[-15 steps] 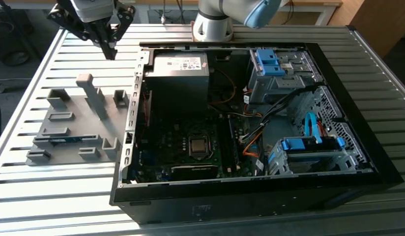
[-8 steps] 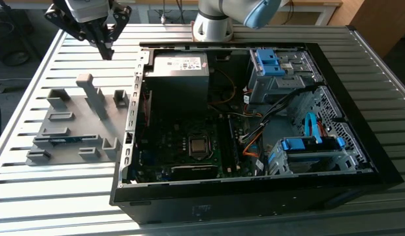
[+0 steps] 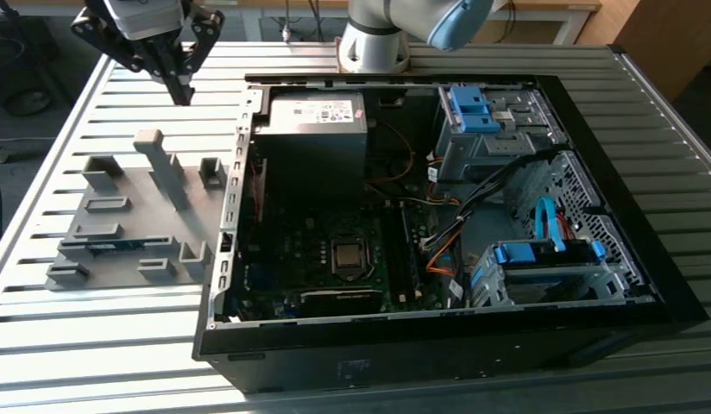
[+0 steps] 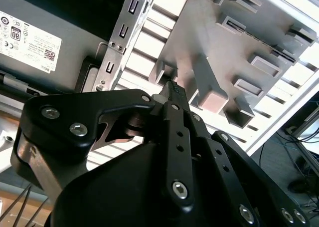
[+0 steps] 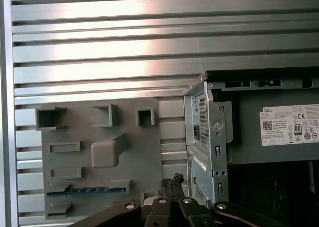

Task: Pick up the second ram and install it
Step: 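Reach for the second ram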

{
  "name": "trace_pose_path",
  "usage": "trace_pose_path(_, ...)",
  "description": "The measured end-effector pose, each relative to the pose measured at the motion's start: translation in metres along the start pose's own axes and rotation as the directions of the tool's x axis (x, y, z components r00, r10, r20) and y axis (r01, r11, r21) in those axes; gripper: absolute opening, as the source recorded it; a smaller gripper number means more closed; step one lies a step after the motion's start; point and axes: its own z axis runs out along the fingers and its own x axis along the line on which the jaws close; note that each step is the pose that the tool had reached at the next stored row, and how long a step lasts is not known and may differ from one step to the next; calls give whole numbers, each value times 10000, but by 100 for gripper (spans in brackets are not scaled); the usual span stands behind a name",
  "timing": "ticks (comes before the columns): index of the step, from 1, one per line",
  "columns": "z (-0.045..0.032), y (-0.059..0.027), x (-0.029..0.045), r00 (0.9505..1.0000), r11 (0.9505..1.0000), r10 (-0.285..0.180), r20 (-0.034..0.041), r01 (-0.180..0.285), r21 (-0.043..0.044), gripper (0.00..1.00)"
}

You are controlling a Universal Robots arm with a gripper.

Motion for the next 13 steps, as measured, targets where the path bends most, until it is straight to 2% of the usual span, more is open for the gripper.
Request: trace_pose_path(13,2,-8,101,10000,10000,0,-1,0,0,11)
